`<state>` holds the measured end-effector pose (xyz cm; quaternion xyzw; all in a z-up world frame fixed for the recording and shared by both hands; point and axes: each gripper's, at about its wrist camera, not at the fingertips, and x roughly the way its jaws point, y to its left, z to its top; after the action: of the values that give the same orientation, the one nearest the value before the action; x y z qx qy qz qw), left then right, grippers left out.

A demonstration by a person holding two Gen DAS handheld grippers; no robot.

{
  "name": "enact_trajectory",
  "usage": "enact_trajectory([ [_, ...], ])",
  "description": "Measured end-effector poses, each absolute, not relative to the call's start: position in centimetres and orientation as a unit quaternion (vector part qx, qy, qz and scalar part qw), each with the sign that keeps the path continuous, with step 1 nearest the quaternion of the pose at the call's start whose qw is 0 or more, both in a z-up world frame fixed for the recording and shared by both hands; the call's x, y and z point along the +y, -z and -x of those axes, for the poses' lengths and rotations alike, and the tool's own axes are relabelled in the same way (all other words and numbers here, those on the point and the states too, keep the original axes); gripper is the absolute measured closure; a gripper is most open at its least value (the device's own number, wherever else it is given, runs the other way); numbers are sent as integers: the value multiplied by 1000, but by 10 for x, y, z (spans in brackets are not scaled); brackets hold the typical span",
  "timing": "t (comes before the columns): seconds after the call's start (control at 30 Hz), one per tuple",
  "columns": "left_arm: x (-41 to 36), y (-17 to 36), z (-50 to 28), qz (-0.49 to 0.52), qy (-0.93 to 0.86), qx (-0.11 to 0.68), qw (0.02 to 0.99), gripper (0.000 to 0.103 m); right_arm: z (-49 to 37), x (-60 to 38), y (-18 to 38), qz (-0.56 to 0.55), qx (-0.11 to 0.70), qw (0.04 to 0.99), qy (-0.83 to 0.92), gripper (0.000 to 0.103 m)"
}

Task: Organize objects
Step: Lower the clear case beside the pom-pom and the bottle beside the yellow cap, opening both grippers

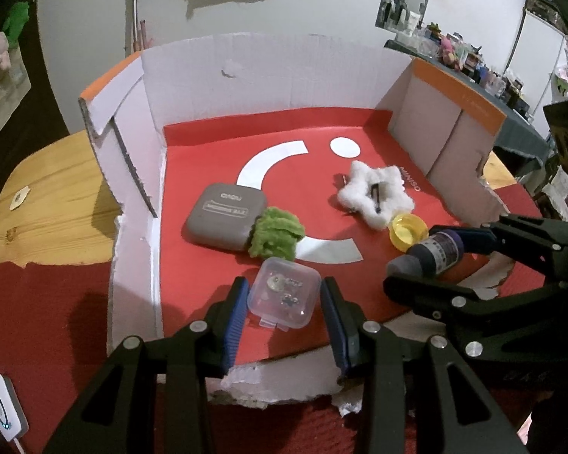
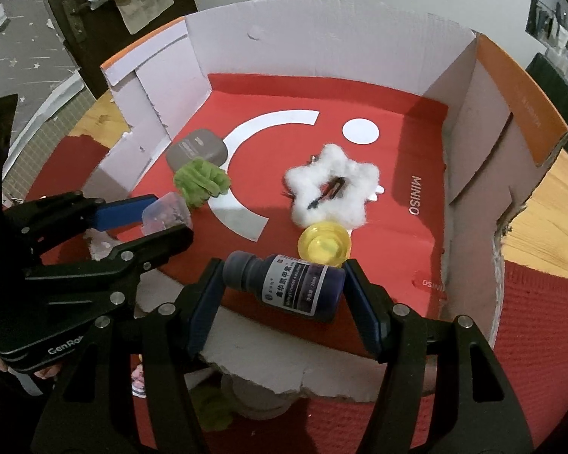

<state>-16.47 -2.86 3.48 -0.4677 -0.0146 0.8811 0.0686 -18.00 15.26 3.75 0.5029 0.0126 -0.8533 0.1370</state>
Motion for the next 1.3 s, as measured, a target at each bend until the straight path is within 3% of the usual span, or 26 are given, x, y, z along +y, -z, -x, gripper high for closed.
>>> enact_trajectory([
  [1.3, -31, -29, 179, 458, -887, -16, 55, 62, 200, 166, -28, -472, 20, 80, 878, 41],
])
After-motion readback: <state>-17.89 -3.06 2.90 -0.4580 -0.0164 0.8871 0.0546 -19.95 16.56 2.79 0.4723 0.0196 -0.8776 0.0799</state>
